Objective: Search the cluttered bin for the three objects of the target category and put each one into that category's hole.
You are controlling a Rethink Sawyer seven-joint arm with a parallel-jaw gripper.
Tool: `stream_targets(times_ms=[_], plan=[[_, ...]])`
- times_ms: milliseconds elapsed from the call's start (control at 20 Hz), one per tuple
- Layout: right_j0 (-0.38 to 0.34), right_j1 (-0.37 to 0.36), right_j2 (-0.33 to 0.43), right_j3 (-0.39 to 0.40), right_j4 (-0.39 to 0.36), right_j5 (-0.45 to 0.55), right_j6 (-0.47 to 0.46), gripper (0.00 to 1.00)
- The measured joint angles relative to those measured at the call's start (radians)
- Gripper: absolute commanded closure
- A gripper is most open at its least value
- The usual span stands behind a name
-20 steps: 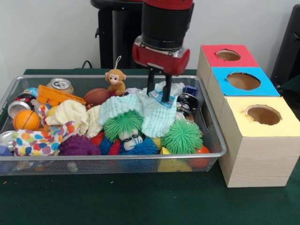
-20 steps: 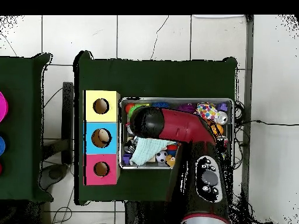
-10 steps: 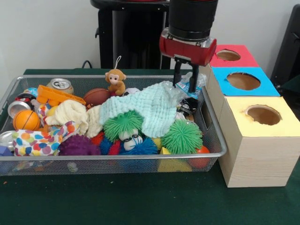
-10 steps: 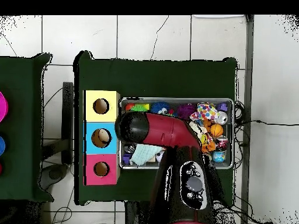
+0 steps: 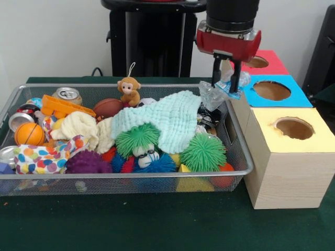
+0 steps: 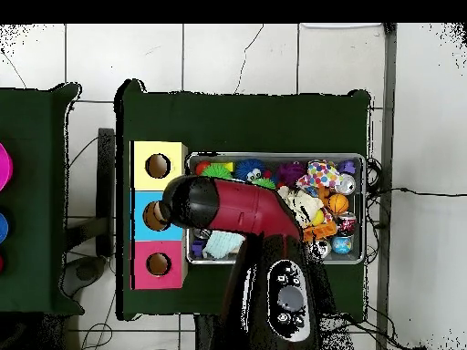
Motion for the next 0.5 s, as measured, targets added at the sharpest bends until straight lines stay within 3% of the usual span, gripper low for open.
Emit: stream_targets(times_ms=[500], plan=[[0.079,-0.033,-0.012,0.000,0.037,0.027,0.000,1.00]])
